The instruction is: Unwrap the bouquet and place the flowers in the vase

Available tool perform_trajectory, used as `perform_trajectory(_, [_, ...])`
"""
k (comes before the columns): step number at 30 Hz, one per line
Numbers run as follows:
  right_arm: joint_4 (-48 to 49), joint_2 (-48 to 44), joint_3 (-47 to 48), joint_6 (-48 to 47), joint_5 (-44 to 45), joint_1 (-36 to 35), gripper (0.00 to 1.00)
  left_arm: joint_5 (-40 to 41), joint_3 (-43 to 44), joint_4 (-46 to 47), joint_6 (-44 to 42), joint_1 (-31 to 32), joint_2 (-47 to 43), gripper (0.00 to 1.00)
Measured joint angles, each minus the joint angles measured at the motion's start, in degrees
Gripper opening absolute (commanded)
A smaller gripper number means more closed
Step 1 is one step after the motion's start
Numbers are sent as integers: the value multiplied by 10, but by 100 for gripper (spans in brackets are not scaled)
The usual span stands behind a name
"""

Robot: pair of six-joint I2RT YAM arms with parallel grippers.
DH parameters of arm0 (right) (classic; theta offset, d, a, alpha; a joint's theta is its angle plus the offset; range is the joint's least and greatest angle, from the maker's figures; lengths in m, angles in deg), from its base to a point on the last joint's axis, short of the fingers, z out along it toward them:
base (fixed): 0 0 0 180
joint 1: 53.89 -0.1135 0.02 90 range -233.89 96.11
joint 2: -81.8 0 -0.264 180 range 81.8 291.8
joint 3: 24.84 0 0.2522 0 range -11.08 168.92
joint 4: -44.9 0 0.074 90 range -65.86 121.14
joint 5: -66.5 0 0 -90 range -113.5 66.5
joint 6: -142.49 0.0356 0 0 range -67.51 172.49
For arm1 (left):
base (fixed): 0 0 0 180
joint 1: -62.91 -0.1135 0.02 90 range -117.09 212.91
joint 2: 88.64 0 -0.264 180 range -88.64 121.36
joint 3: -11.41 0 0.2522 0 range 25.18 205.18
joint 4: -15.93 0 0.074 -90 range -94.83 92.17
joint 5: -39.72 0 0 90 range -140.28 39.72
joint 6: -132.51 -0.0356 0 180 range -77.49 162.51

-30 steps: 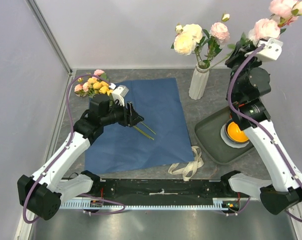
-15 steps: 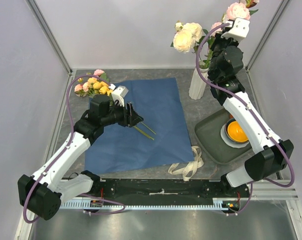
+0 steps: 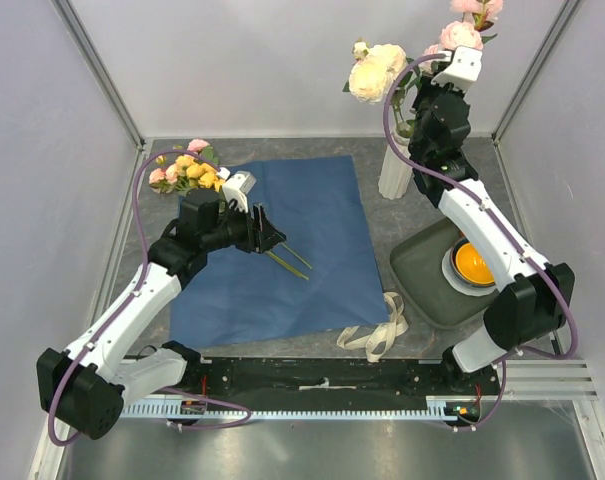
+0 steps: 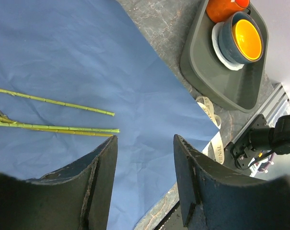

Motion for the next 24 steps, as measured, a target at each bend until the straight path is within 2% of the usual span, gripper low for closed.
perform_trajectory(6, [-18, 20, -11, 23, -7, 10, 8, 0, 0, 0, 0, -2, 5, 57])
perform_trajectory(9, [-24, 27, -14, 35, -12, 16, 29, 0, -1, 0, 0, -4, 7, 57])
perform_trajectory(11, [-31, 34, -14, 42, -14, 20, 38, 0, -1, 0, 0, -4, 7, 57])
perform_trajectory(12, [-35, 37, -13, 47, -15, 21, 47, 0, -1, 0, 0, -5, 7, 57])
perform_trajectory(14, [-52, 44, -13, 56, -18, 22, 57, 0, -1, 0, 0, -5, 7, 57])
perform_trajectory(19, [-132, 54, -5, 85, -25, 23, 97, 0, -1, 0, 0, -7, 7, 57])
perform_trajectory(24, [-231, 45, 4, 134, -31, 24, 98, 1, -1, 0, 0, -9, 7, 58])
